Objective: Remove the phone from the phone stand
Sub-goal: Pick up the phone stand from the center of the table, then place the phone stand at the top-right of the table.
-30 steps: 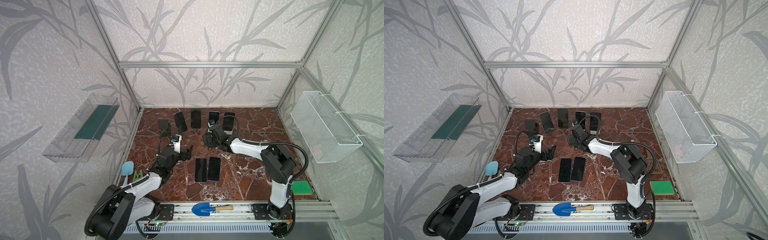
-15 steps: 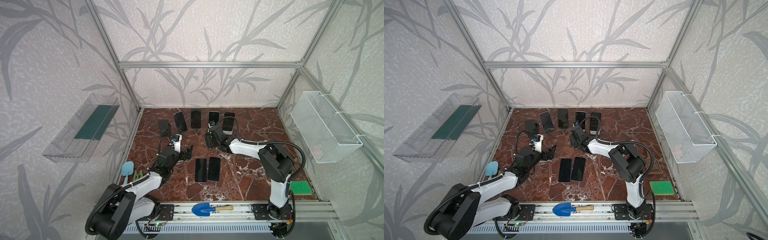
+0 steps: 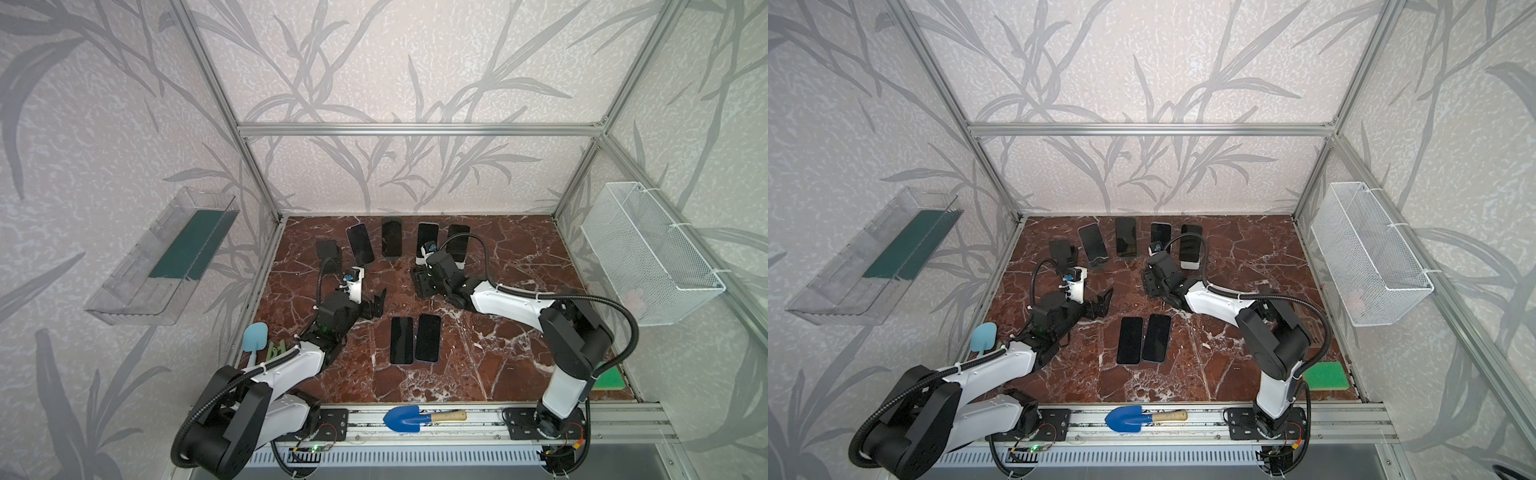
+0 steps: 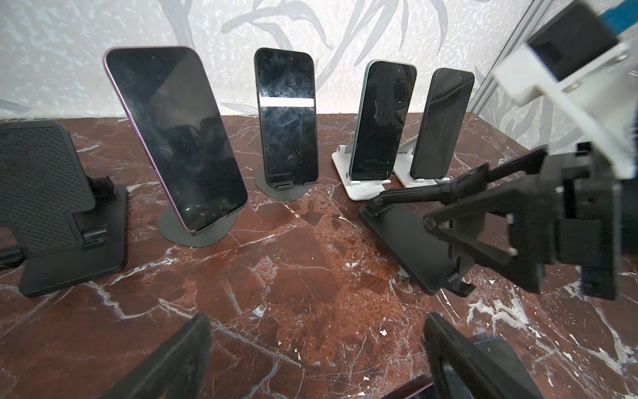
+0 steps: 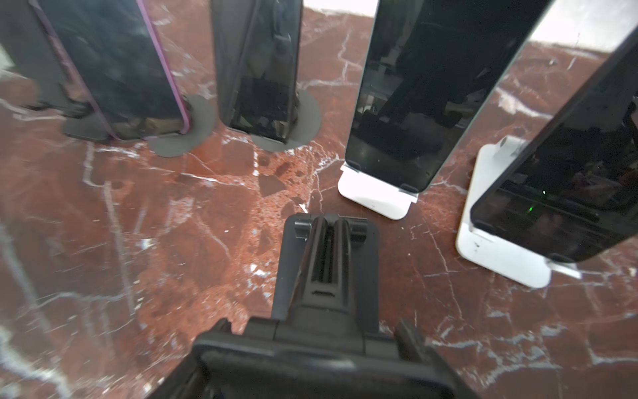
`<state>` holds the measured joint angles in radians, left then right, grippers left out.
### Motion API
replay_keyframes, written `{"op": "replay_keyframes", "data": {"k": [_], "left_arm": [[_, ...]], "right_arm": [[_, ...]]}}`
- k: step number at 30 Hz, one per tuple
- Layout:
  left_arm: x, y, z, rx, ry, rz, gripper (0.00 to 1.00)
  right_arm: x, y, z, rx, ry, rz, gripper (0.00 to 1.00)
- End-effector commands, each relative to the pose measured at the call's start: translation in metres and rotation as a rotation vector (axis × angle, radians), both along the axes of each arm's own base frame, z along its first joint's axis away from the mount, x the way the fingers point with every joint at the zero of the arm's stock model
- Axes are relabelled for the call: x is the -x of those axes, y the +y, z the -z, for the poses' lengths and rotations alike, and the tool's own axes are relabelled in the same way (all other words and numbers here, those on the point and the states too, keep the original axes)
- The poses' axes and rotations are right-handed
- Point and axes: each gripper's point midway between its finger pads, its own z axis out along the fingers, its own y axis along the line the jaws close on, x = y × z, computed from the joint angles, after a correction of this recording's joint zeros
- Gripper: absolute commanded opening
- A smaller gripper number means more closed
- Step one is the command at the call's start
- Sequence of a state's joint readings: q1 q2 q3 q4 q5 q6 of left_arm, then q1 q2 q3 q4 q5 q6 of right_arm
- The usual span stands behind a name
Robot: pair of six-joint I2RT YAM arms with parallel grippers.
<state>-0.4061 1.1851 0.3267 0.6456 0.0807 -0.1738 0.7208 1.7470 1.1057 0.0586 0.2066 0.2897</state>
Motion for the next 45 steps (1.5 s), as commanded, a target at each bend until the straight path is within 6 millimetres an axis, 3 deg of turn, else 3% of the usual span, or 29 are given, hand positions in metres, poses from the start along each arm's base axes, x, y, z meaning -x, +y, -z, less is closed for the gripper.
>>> {"op": "replay_keyframes", "data": {"k": [1,8,12,15,19,24,30,36,41,45], "left_arm": [[-0.004,-0.006,-0.022,0.016,-0.061,0.020,0.96],[-0.007,-0.003,-0.023,0.010,-0.082,0.000,0.96],[-0.008,-0.003,-0.022,0.015,-0.086,-0.005,0.96],[-0.009,-0.002,-0.021,0.013,-0.085,-0.013,0.96],[-0.009,-0.002,-0.018,0.011,-0.079,-0.014,0.96],[-0.008,-0.001,-0.015,0.010,-0.072,-0.018,0.96],[-0.007,-0.002,-0.008,-0.006,-0.063,-0.002,0.96],[-0.011,-0.017,-0.009,0.021,-0.069,0.063,0.96],[-0.011,-0.037,-0.016,0.124,-0.070,0.150,0.96],[-0.010,-0.035,-0.018,0.166,-0.066,0.117,0.96]], "right_arm": [[0.010,-0.008,-0.050,-0.048,-0.091,-0.006,0.60],[0.022,-0.055,-0.103,-0.119,-0.140,0.050,0.57],[0.023,-0.095,-0.131,-0.112,-0.206,0.139,0.56],[0.018,-0.132,-0.137,-0.102,-0.214,0.223,0.55],[0.003,-0.180,-0.127,-0.101,-0.177,0.313,0.53],[-0.032,-0.214,-0.084,-0.037,-0.068,0.329,0.51],[-0.072,-0.228,-0.046,0.037,-0.074,0.323,0.51],[-0.106,-0.223,-0.018,0.030,-0.074,0.300,0.52],[-0.124,-0.222,0.000,0.022,-0.083,0.318,0.53],[-0.135,-0.222,0.011,0.017,-0.056,0.334,0.52]]}}
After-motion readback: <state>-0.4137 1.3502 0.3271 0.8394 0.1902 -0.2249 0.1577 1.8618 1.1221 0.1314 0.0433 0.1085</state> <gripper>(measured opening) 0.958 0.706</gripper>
